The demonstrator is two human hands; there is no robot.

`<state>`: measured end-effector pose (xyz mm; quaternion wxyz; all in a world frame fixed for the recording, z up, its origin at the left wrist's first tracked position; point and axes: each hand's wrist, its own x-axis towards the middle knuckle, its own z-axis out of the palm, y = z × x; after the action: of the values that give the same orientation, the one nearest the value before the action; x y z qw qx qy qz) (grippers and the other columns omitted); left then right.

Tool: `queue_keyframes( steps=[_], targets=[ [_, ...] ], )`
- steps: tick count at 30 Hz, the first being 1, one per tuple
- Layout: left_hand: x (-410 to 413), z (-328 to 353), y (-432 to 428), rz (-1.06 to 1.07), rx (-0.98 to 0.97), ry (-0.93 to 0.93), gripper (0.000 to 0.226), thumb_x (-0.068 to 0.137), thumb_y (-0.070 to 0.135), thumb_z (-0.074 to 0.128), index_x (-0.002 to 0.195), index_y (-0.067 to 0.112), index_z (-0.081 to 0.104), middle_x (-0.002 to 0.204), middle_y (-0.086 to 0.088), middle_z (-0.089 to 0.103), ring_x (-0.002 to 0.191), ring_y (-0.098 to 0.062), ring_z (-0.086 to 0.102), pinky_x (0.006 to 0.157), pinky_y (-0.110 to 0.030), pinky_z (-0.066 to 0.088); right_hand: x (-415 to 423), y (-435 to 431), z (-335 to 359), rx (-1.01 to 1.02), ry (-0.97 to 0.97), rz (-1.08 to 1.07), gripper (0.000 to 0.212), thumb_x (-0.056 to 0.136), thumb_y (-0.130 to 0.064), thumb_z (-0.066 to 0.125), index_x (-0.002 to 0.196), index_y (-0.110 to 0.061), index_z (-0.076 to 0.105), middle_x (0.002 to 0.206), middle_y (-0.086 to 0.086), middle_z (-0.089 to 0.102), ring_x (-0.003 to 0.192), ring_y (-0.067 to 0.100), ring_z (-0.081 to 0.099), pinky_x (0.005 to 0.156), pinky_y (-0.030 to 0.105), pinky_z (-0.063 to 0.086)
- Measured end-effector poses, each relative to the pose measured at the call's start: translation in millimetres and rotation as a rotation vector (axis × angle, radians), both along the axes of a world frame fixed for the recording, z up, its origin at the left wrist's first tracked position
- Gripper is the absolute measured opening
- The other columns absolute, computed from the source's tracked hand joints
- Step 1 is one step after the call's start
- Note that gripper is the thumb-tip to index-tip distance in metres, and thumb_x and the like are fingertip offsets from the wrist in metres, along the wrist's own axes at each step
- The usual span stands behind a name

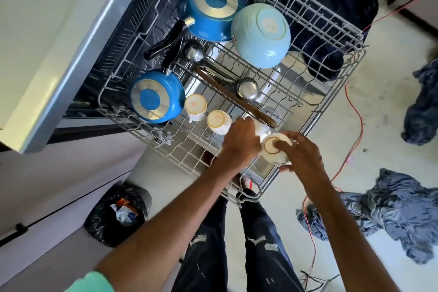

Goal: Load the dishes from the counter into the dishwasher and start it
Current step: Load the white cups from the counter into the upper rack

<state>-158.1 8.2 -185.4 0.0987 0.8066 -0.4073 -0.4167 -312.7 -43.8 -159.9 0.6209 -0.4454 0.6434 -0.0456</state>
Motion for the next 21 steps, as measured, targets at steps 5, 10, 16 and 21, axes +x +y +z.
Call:
queue_keyframes(
  steps=[5, 10, 16, 21],
  targets=[
    [-10.5, -15.1, -15.6, -0.077, 0.013, -0.105, 0.049, 0.095, 0.042, 0.065, 0.124, 0.006, 0.053, 0.119, -0.013, 0.061, 0.113, -0.026, 0.057, 0.090, -0.034, 0.048, -6.7, -2.6, 4.1, 0.033, -0.065, -0.159, 0.015, 0.088, -0.016, 0.073, 0.101, -0.023, 0.072, 0.090, -0.003, 0.073, 0.080, 0.019, 0.071, 0.056, 0.033, 0.056],
    [-10.8, -26.8, -21.4, -0.103, 0.111, -0.209, 0.056, 0.081, 0.037, 0.081, 0.122, 0.006, 0.059, 0.114, -0.013, 0.068, 0.110, -0.027, 0.064, 0.084, -0.036, 0.053, -4.6, -0.9, 8.7, 0.096, -0.154, -0.225, 0.014, 0.092, -0.016, 0.065, 0.104, -0.021, 0.072, 0.098, 0.006, 0.072, 0.083, 0.026, 0.067, 0.065, 0.035, 0.052],
    [-12.8, -27.4, -11.9, -0.086, 0.061, -0.221, 0.080, 0.076, 0.032, 0.085, 0.138, 0.004, 0.042, 0.126, -0.019, 0.061, 0.118, -0.033, 0.057, 0.093, -0.038, 0.050, -2.5, 1.5, 11.7, 0.104, -0.171, -0.228, 0.013, 0.094, -0.016, 0.062, 0.101, -0.023, 0.071, 0.096, 0.004, 0.070, 0.086, 0.029, 0.063, 0.068, 0.036, 0.051],
    [-16.5, -20.7, 17.4, -0.077, -0.014, -0.286, 0.088, 0.069, 0.044, 0.088, 0.133, 0.004, 0.042, 0.122, -0.017, 0.060, 0.108, -0.030, 0.062, 0.082, -0.037, 0.055, -2.5, 4.8, 9.7, 0.126, -0.159, -0.229, 0.020, 0.095, -0.018, 0.063, 0.114, -0.018, 0.067, 0.106, 0.011, 0.067, 0.091, 0.030, 0.063, 0.068, 0.038, 0.052]
  ],
)
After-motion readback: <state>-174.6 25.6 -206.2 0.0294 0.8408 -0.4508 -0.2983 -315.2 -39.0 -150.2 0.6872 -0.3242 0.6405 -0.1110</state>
